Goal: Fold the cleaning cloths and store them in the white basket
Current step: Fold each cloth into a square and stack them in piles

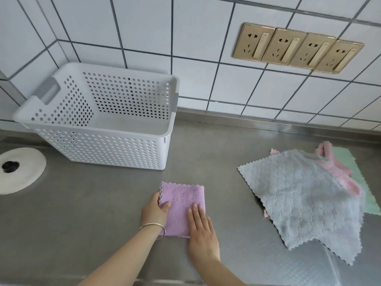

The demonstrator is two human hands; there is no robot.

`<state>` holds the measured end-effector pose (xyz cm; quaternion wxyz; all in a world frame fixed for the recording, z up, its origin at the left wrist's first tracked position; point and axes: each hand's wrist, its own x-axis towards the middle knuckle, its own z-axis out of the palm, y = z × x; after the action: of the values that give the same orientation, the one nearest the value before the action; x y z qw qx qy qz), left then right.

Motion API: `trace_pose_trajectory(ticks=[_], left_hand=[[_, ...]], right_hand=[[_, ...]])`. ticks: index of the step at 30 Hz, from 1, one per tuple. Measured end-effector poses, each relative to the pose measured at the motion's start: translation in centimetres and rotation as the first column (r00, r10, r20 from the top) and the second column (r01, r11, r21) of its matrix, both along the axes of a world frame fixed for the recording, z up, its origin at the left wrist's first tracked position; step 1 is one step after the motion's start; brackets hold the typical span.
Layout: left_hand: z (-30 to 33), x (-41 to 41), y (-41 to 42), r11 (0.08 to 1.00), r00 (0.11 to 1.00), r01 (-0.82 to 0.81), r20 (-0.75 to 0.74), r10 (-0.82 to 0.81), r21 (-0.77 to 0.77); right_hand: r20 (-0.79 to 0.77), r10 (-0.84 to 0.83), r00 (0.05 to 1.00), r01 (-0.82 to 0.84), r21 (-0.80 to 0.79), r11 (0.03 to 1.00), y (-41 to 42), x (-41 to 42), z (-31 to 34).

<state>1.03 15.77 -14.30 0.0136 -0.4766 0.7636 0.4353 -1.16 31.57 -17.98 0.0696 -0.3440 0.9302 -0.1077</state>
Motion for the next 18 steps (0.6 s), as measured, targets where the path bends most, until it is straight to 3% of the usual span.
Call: trace_pose_trajectory(ticks=[6,9,12,16,18], left_hand=[[-0.4,0.3,0.2,0.996,0.997,-0.072,0.001,0.072,-0.056],[-0.9,0.8,0.0,0.986,0.996,-0.064,0.047,0.072,-0.154],[-1.4,1.1,0.1,0.961,0.993,-0.035,0.102,0.065,-0.274],[-0.9,1.7,1.2,0.946,0.978,-0.046,0.179,0.108,-0.322],[-0.9,2.1,1.9,0.936,0.984,-0.05,0.144,0.106,-0.348]], right_hand=[[0.081,-0.018,0.997,0.013,0.059,0.998,-0.1,0.8,0.3],[0.028,-0.036,0.999,0.035,0.047,0.998,0.1,0.8,0.0],[-0.122,-0.025,0.992,0.029,0.036,0.999,0.0,0.4,-0.5],[-0.058,-0.017,0.998,0.018,0.02,1.0,-0.4,-0.9,1.8],[-0.062,0.012,0.998,-0.014,-0.029,0.999,-0.2,-1.5,2.4]])
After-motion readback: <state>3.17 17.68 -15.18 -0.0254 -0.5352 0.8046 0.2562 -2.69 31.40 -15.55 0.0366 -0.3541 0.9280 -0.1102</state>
